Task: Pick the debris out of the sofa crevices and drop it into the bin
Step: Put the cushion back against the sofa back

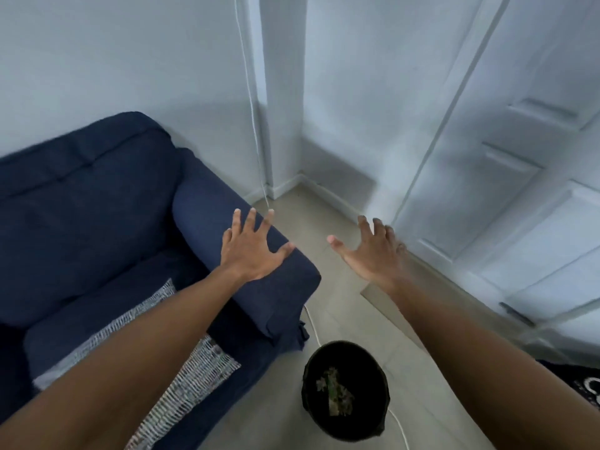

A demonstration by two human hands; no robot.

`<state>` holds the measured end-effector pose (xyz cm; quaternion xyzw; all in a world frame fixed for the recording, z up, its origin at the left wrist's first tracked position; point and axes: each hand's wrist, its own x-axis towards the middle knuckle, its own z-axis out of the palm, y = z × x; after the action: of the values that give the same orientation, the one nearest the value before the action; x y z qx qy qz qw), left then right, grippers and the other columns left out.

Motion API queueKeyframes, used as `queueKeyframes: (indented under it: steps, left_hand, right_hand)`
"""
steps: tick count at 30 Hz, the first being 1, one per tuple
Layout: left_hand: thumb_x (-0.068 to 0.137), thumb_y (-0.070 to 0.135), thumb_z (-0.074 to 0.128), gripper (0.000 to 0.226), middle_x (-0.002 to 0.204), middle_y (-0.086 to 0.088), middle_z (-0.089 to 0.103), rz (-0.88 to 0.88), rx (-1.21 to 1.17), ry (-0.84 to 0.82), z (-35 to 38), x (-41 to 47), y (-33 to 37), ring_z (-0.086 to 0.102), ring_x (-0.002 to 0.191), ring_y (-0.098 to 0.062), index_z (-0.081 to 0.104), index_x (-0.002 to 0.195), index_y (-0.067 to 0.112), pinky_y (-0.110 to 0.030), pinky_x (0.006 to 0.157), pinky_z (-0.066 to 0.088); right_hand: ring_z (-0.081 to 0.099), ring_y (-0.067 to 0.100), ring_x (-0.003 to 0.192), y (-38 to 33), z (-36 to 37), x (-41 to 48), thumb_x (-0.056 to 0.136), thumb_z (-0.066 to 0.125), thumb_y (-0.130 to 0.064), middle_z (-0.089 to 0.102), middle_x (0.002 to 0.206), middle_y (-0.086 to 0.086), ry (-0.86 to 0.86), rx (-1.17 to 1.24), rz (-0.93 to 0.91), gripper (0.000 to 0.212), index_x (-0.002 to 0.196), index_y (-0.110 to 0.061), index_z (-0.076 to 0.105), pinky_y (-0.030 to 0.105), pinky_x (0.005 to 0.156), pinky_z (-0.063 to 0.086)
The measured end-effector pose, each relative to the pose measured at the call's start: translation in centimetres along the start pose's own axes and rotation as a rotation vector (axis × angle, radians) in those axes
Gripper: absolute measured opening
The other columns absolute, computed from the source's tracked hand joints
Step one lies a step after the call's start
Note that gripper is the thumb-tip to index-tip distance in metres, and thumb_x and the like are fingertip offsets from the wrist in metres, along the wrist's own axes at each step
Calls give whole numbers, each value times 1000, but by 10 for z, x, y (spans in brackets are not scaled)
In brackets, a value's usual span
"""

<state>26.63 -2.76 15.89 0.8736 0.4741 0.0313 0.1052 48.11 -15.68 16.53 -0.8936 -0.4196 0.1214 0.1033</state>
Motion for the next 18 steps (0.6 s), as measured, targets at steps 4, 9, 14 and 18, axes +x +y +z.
queueKeyframes:
  steps: [4, 9, 14, 18]
  left_hand:
    - [82, 85, 28, 95, 168, -5, 1, -112, -12, 64, -46, -7, -51, -13, 152, -33, 3, 158, 34, -55, 120, 15]
    - [83, 83, 30, 93, 168, -5, 1, -283, -5, 115, -93, -39, -126, -13, 152, -33, 3, 158, 34, -54, 119, 14]
    - [82, 84, 31, 94, 168, -6, 4, -465, 4, 162, -123, -89, -195, -11, 152, -33, 5, 158, 35, -54, 119, 14]
    - [83, 83, 31, 93, 168, -5, 5, -602, -16, 189, -131, -133, -239, -11, 152, -33, 6, 158, 35, -55, 119, 13]
  right_hand:
    - [11, 34, 151, -71, -19, 13, 76, 30, -91, 15, 166, 9, 7, 21, -115, 103, 158, -32, 11, 64, 116, 10]
    - [15, 34, 151, -164, -21, 11, 77, 37, -89, 21, 163, 10, 11, 49, -287, 100, 156, -30, 17, 64, 117, 11]
    - [16, 32, 150, -242, 2, 1, 71, 29, -96, 22, 163, 9, -25, 38, -450, 108, 156, -30, 18, 64, 117, 11]
    - [14, 33, 151, -292, 22, -19, 74, 29, -93, 19, 165, 7, -92, 12, -569, 105, 158, -31, 12, 62, 118, 12]
